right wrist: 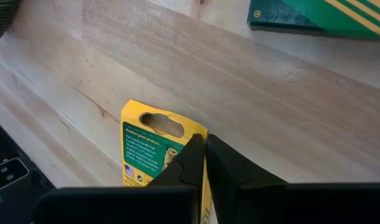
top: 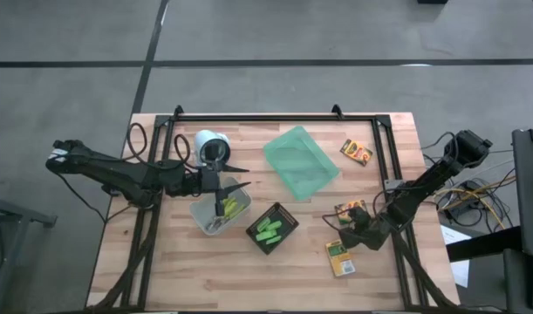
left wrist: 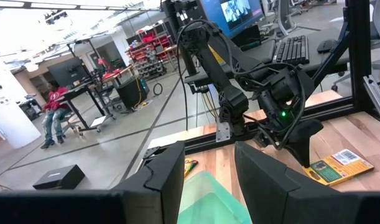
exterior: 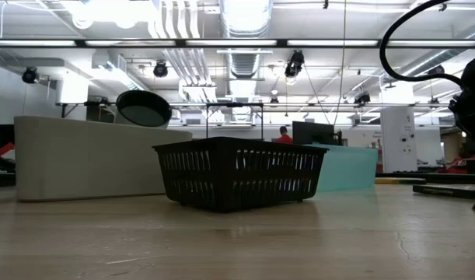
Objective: Pick & Place School Supplies
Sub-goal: Put the crayon box into the light green bin
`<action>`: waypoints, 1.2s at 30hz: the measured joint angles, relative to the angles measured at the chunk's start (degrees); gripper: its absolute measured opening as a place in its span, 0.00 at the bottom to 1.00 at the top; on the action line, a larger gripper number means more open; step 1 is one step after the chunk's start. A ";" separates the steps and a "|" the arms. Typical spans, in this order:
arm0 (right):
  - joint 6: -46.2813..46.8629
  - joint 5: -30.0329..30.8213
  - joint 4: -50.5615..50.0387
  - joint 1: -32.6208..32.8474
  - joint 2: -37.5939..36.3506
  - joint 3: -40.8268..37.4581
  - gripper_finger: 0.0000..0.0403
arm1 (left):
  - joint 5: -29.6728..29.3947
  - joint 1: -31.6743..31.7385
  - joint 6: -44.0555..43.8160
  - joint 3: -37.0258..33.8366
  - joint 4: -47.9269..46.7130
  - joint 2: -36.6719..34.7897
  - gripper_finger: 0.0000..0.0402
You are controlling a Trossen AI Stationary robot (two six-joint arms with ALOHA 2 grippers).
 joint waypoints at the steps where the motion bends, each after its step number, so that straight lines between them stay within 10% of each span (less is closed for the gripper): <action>1: -0.01 0.00 0.00 0.00 0.00 0.00 0.02 | -0.01 -0.01 0.00 0.00 0.00 0.00 0.37; 36: -9.11 11.35 -0.17 0.02 -20.25 -0.02 0.02 | -0.02 0.00 0.00 0.00 0.00 0.00 0.37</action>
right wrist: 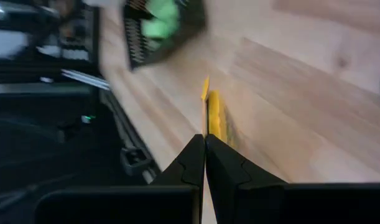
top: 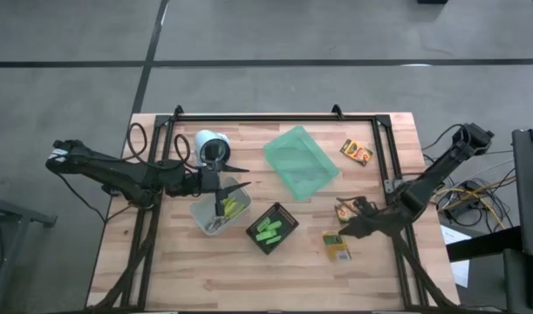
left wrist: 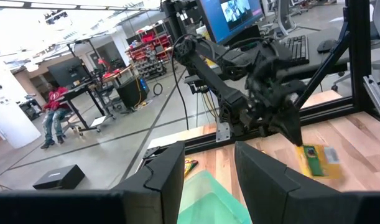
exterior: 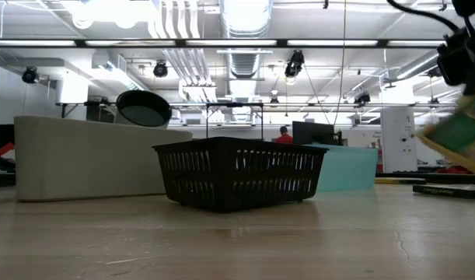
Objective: Pick & Place School Supplies
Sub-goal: Put the crayon box into the light green bin
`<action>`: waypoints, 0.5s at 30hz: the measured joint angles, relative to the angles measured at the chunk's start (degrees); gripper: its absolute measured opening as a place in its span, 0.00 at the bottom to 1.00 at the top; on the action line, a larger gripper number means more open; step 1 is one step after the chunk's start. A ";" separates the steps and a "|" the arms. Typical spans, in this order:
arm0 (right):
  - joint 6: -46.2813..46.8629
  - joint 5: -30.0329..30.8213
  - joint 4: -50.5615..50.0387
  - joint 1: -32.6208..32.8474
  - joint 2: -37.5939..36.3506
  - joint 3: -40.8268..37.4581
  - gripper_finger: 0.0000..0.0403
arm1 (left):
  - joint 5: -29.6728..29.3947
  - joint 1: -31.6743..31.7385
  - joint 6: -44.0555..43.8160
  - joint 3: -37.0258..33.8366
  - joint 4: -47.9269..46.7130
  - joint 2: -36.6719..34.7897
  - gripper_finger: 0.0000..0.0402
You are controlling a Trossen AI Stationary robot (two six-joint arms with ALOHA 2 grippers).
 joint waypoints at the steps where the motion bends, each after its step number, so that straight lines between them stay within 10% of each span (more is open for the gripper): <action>1: -0.96 1.37 0.00 0.00 -1.12 0.00 0.02 | 0.01 -0.02 0.00 0.00 0.00 0.00 0.37; 15: -16.48 16.65 0.13 -2.50 -13.91 1.06 0.02 | 0.01 -0.02 0.00 0.00 0.00 0.00 0.37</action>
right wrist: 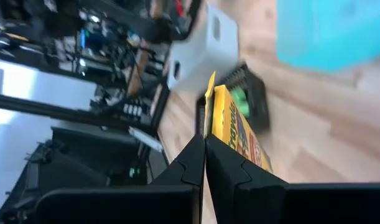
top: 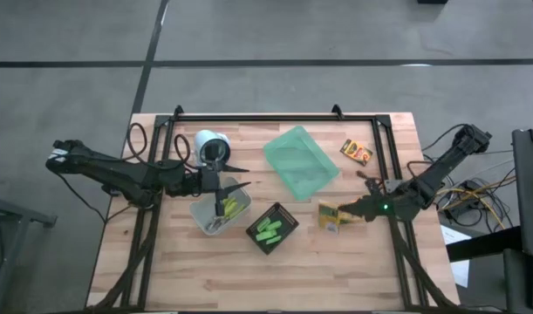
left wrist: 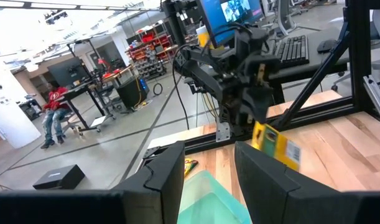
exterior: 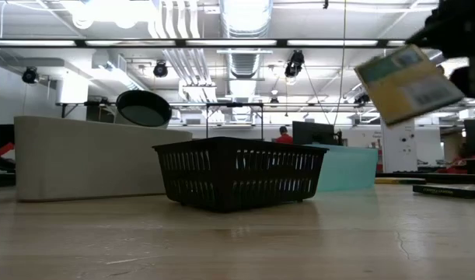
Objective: Pick & Place School Supplies
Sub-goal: Put the crayon box into the light green bin
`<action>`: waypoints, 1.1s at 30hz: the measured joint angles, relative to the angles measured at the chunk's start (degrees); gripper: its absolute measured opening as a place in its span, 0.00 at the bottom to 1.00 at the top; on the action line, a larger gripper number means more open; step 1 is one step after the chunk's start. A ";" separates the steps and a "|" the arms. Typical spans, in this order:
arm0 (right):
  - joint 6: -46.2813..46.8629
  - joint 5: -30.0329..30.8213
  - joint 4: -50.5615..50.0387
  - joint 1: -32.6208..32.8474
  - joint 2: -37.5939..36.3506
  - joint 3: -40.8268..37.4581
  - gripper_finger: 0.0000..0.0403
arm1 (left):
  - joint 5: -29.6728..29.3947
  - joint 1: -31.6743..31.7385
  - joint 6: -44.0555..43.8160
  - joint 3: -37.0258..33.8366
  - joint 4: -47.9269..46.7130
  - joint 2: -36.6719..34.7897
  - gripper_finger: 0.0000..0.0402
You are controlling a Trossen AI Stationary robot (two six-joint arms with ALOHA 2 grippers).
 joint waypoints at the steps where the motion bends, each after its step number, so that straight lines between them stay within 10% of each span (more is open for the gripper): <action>1: -1.68 0.45 -0.01 -0.76 -0.51 0.38 0.02 | -0.01 0.01 0.00 0.00 0.00 0.00 0.37; 14: -18.39 -0.24 -1.16 -14.92 -1.95 9.23 0.02 | -0.01 0.02 0.00 0.00 0.00 0.00 0.37; 33: -19.88 -21.90 -3.52 -40.28 -1.31 8.14 0.02 | -0.01 -0.01 0.00 0.00 0.00 0.00 0.37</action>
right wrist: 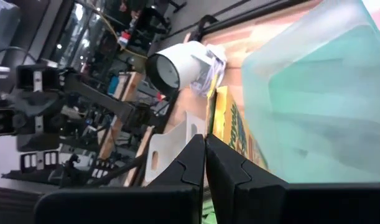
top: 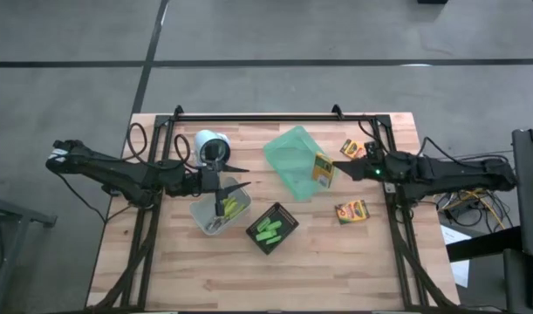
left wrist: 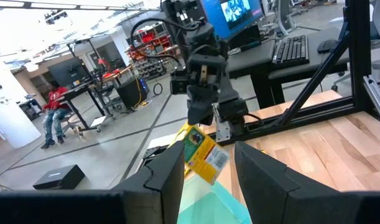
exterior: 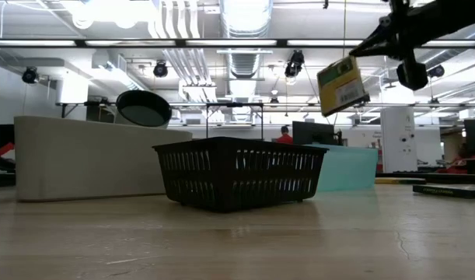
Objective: Pick & Place School Supplies
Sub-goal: Put the crayon box into the light green bin
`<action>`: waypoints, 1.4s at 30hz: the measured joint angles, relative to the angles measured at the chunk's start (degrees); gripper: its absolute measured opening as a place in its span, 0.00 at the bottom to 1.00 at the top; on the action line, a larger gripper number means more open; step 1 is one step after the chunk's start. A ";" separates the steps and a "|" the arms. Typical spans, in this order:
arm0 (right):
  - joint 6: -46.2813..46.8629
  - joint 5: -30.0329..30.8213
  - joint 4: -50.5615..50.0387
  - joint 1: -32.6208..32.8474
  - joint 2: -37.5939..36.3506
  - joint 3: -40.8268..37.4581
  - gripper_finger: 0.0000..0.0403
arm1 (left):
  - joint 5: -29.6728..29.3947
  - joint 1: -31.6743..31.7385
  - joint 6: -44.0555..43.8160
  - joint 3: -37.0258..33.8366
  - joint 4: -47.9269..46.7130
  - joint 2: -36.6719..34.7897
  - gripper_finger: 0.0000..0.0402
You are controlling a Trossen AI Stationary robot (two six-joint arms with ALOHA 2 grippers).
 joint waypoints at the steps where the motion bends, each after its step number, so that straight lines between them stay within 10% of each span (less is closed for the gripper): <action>1: -0.18 -1.81 0.01 -1.53 0.19 0.00 0.02 | 0.00 0.00 0.00 0.00 0.00 0.00 0.37; 21: -11.88 -33.01 9.87 -26.99 19.20 -0.04 0.02 | 0.00 0.00 0.00 0.00 0.00 0.00 0.37; 42: -21.67 -52.76 20.10 -34.00 43.67 3.20 0.02 | 0.01 0.01 0.00 -0.01 0.00 0.00 0.37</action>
